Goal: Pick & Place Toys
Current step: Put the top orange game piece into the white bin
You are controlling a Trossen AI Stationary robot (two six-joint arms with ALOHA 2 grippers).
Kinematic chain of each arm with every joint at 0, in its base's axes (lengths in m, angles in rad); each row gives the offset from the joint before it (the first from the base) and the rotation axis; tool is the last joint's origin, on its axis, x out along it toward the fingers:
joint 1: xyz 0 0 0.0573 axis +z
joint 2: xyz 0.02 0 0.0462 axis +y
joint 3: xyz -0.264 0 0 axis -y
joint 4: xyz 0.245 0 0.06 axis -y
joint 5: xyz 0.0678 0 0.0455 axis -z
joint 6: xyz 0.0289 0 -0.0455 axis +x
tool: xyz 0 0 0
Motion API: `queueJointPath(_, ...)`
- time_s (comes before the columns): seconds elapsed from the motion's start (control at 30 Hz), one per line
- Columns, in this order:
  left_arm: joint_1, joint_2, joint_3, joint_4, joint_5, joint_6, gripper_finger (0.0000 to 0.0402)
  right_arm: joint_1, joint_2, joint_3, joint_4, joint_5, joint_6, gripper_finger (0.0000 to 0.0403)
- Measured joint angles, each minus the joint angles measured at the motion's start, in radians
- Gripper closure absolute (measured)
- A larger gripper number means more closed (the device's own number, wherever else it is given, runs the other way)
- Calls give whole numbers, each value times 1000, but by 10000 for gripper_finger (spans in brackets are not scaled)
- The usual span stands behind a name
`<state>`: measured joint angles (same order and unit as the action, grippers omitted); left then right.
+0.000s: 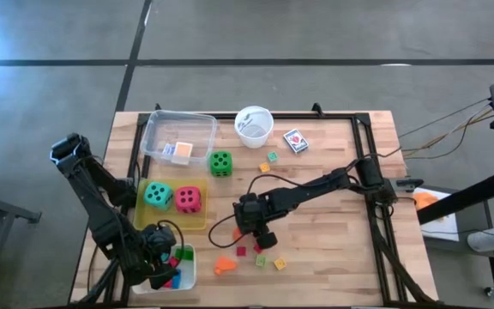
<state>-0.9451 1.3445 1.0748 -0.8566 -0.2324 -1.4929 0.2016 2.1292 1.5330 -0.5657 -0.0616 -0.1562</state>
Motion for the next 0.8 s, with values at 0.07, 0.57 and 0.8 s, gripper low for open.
queueJointPath(0.07,0,0,0,0,0,0,26,0,0,-3,3,0,14,255)
queueJointPath(0.57,0,0,0,10,0,0,26,1,4,-26,25,2,51,167)
queueJointPath(0.8,0,0,0,11,0,0,26,1,1,-54,47,12,69,272)
